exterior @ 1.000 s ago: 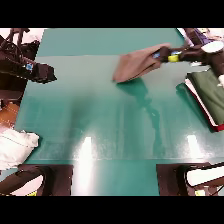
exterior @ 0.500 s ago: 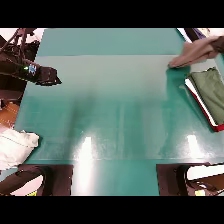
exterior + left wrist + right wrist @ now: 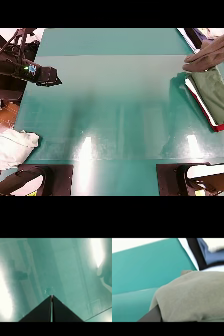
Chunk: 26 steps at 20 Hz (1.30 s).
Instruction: Fold the shirts.
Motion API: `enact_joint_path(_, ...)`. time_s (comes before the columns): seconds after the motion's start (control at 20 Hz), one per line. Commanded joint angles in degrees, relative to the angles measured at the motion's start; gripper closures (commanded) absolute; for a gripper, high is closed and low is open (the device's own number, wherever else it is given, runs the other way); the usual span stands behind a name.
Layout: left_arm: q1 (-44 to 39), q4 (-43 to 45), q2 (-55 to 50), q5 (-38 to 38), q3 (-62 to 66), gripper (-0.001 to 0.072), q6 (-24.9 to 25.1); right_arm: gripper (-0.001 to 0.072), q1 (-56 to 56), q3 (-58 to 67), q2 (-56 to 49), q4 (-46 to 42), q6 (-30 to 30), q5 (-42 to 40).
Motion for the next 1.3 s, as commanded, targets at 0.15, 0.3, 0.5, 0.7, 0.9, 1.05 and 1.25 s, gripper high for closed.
enact_joint_path(0.15, 0.04, -0.02, 0.04, -1.53, -0.02, 0.0682, 0.17, 0.0686, -0.24, 3.76, 4.83, -17.51, 10.91, 6.8)
enact_joint_path(0.3, 0.04, 0.0, 0.04, -1.53, -0.02, 0.0682, 0.22, 0.0686, -0.26, 3.76, 7.23, -25.86, 16.63, 10.84)
enact_joint_path(0.5, 0.04, 0.0, 0.04, -1.51, -0.02, 0.0682, 1.68, 0.0685, -0.24, 3.76, 9.09, -31.89, 20.09, 18.36)
enact_joint_path(0.7, 0.04, 0.0, 0.04, -1.49, -0.02, 0.0682, 2.1, 0.0684, -0.24, 1.55, 9.22, -39.34, 24.79, 31.76)
enact_joint_path(0.9, 0.04, -0.13, 0.04, -1.4, -0.02, 0.0682, 3.17, 0.0682, -0.24, -4.52, 9.27, -46.66, 26.27, 39.04)
enact_joint_path(1.05, 0.04, -0.13, 0.04, -1.42, -0.02, 0.0682, 3.17, 0.0449, -0.24, -8.66, 9.27, -50.47, 26.29, 41.62)
enact_joint_path(1.25, 0.04, -0.13, 0.04, -1.42, -0.02, 0.0682, 3.17, 0.0084, -1.05, -12.04, 9.27, -52.13, 27.41, 44.28)
